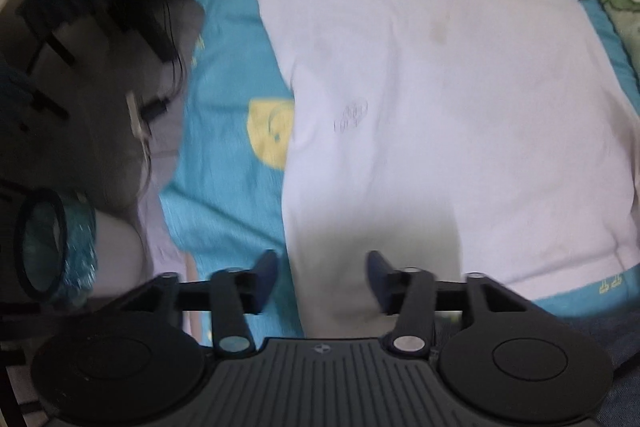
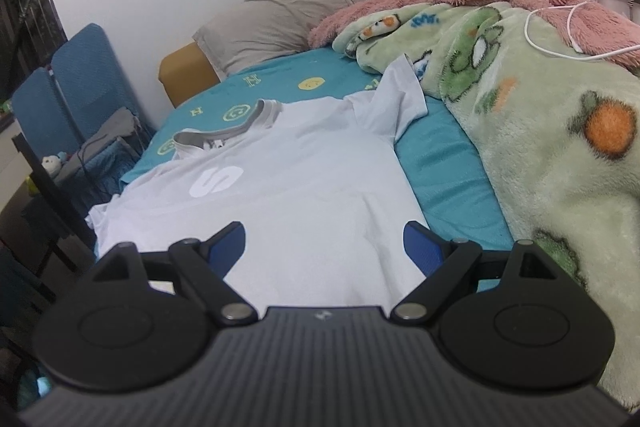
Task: Fold clothes
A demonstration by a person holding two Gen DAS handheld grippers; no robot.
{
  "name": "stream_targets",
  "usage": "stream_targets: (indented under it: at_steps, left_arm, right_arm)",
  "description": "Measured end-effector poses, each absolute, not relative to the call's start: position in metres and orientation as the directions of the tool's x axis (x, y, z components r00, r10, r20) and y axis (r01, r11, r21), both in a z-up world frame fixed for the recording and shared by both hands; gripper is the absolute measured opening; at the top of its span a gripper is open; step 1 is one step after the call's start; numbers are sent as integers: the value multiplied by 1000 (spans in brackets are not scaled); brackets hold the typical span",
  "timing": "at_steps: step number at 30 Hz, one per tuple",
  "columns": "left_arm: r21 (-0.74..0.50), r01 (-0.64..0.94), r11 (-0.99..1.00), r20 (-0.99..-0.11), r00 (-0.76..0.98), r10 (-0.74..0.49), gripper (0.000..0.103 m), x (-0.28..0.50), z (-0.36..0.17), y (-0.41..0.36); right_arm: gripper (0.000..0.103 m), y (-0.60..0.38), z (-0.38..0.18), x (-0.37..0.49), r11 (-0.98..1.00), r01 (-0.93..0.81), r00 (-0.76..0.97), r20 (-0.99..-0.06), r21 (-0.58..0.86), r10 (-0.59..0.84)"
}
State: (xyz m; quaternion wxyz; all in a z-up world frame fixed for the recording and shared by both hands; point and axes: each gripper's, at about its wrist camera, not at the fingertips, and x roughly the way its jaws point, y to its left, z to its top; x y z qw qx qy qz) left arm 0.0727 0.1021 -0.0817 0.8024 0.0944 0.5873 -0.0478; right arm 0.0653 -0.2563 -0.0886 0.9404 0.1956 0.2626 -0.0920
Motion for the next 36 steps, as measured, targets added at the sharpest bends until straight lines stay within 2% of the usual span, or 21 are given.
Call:
stream_targets:
  at_steps: [4, 10, 17, 21, 27, 32, 36]
  left_arm:
    - [99, 194, 976, -882, 472, -4, 74, 77, -57, 80]
    - [52, 190, 980, -727, 681, -94, 79, 86, -20, 32]
    - [3, 211, 978, -581, 796, -170, 103, 91, -29, -2]
    - [-1, 209, 978, -504, 845, -181, 103, 90, -41, -8]
    - [-15, 219, 976, -510, 838, -196, 103, 87, -58, 5]
    - [40, 237, 971, -476, 859, -189, 103, 78, -58, 2]
    - [41, 235, 971, -483, 855, -187, 103, 75, -61, 1]
  right_arm:
    - [87, -252, -82, 64, 917, 258, 860, -504, 303, -75]
    - [87, -245, -75, 62, 933, 231, 883, -462, 274, -83]
    - [87, -242, -66, 53, 946, 214, 914, -392, 243, -106]
    - [87, -239, -63, 51, 959, 210, 923, -363, 191, -130]
    - [87, -235, -64, 56, 963, 191, 925, -363, 192, -111]
    - [87, -231, -70, 58, 960, 186, 918, -384, 210, -94]
    - [87, -232, -74, 58, 952, 190, 915, -396, 240, -83]
